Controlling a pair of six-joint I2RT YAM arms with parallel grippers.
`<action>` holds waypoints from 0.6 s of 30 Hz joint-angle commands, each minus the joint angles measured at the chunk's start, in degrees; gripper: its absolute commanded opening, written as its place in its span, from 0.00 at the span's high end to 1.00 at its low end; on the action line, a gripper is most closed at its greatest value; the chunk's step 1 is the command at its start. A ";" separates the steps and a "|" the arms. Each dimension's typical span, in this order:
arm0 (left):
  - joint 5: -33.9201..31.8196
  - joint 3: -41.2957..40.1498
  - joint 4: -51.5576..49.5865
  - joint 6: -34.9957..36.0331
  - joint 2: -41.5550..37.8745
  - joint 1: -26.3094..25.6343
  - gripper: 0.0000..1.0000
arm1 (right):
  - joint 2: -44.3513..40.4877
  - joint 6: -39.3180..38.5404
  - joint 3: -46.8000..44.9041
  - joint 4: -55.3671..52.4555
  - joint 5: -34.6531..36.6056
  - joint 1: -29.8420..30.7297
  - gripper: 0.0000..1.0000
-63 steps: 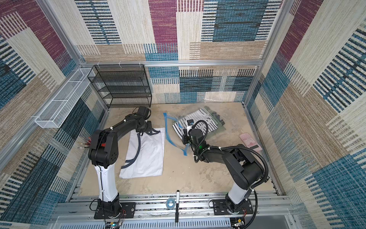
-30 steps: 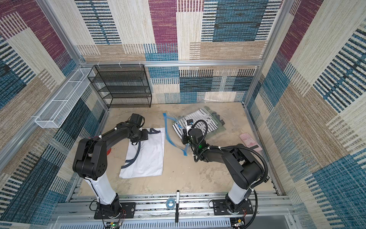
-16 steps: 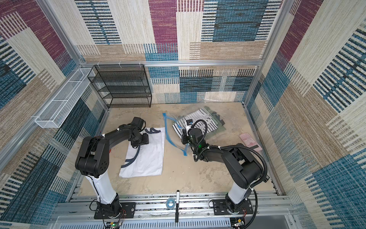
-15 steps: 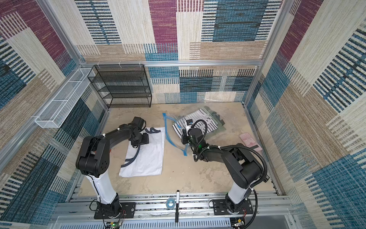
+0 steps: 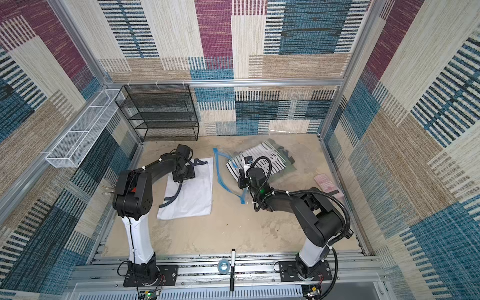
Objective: Take the tank top out of the vacuum bag
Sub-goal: Adjust the tank top at the center of the board.
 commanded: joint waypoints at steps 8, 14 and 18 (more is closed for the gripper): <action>4.03 7.79 -6.16 4.32 5.68 3.56 0.37 | 0.19 0.35 0.57 0.55 -0.14 0.02 1.00; 5.97 10.76 -7.99 6.49 7.07 5.07 0.36 | -0.05 0.31 0.48 0.65 -0.18 -0.02 1.00; 7.30 11.28 -7.21 6.75 6.57 5.16 0.36 | 0.30 0.09 0.61 0.33 0.29 -0.06 1.00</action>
